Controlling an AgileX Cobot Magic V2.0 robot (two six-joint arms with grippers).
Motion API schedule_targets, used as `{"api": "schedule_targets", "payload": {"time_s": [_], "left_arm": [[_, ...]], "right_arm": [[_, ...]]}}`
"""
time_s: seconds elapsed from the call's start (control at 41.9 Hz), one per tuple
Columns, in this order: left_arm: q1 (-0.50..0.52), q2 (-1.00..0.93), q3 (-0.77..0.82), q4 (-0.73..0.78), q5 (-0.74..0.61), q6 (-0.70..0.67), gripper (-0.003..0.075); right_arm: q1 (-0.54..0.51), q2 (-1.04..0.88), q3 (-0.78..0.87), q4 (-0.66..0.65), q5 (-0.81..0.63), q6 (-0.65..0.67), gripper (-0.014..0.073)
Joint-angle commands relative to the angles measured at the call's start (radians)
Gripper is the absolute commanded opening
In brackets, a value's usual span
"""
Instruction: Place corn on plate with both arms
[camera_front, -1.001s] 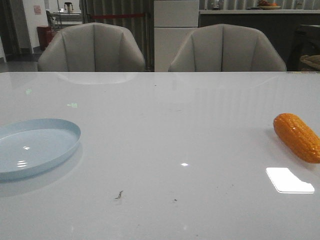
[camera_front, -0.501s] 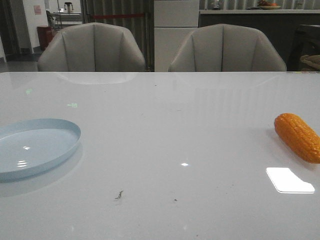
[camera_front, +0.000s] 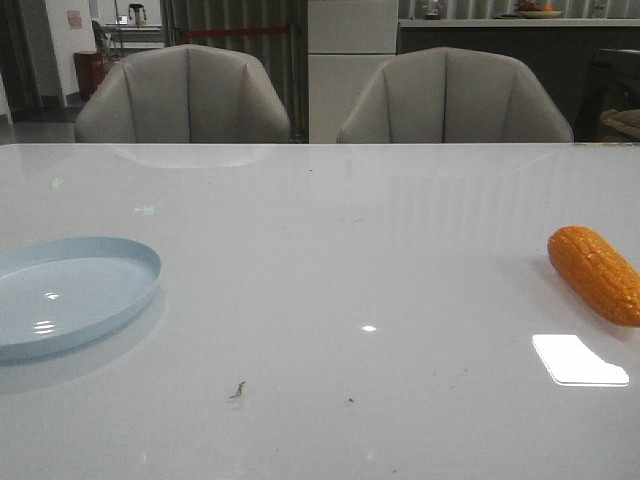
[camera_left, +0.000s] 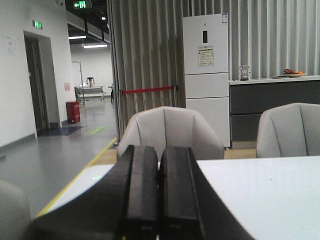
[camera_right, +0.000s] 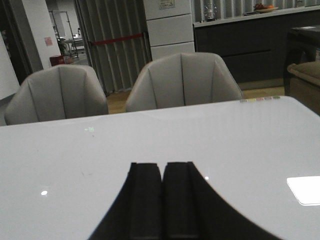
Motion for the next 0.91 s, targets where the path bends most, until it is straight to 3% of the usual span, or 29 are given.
{"api": "schedule_targets", "payload": {"time_s": [0.0,0.119,0.286,0.692,0.787,0.882], "left_arm": [[0.001,0.041,-0.115,0.021,-0.01,-0.01,0.0094],[0.001,0.143,-0.215,0.021,0.036,-0.01,0.0094],[0.001,0.334,-0.313,0.021,0.14,-0.01,0.0094],[0.001,0.727,-0.318,0.008,0.138,-0.01,0.0107],[0.001,0.791,-0.318,-0.026,0.14,-0.01,0.0195],[0.001,0.847,-0.318,-0.086,0.14,-0.01,0.0381]], "right_arm": [[-0.005,0.027,-0.139,0.006,0.036,-0.006,0.0057],[-0.005,0.139,-0.25,0.006,0.118,-0.006,0.0057],[-0.005,0.331,-0.319,0.006,0.088,-0.006,0.0057],[-0.005,0.692,-0.323,0.007,0.073,-0.006,0.0059],[-0.005,0.755,-0.323,0.006,0.088,-0.006,0.0102],[-0.005,0.815,-0.323,0.006,0.092,-0.006,0.0286]]}}
